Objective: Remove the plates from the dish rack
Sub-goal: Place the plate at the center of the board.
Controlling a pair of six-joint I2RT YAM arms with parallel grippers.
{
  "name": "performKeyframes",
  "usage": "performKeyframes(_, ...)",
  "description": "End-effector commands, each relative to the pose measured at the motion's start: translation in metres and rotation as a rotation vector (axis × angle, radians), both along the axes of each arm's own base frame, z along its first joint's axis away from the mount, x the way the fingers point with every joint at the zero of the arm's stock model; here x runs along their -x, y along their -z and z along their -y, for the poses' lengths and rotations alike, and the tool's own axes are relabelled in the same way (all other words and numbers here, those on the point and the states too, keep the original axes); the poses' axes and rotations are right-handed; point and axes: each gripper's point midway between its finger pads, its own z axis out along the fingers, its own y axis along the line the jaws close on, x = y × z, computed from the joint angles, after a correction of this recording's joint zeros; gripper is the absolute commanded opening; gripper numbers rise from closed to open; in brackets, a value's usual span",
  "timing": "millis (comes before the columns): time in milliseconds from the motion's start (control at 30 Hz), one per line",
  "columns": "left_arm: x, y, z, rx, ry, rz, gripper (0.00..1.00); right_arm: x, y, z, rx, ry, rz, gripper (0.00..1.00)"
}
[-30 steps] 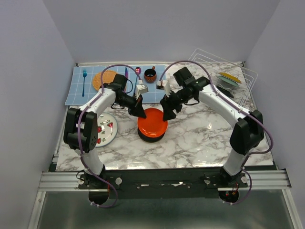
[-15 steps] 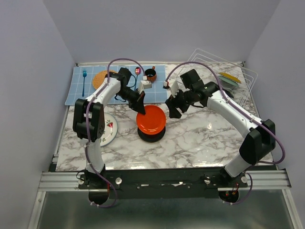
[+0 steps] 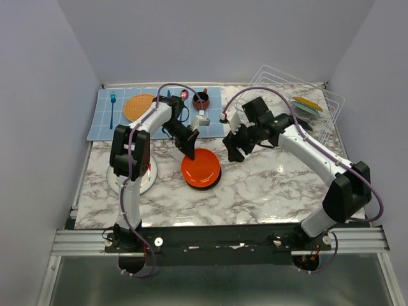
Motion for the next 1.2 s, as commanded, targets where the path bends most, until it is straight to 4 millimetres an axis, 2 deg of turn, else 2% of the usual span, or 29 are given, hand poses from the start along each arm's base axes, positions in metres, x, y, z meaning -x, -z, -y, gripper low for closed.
performKeyframes(0,-0.011,-0.003,0.006,-0.023,0.001,0.026,0.00,0.000,-0.001,0.000,-0.020,0.007,0.013,0.77)
performKeyframes(267,-0.022,0.009,0.009,-0.050,0.005,0.029,0.00,0.003,-0.001,0.001,-0.028,0.002,0.014,0.77)
performKeyframes(433,-0.022,0.014,0.008,-0.070,0.013,0.030,0.00,0.006,0.002,0.002,-0.026,-0.001,0.016,0.77)
performKeyframes(967,-0.010,0.013,0.012,-0.093,0.052,0.014,0.00,0.007,0.008,0.001,-0.029,-0.003,0.006,0.77)
performKeyframes(1167,-0.009,0.019,0.014,-0.108,0.062,0.023,0.00,0.008,0.011,0.003,-0.025,-0.004,0.005,0.77)
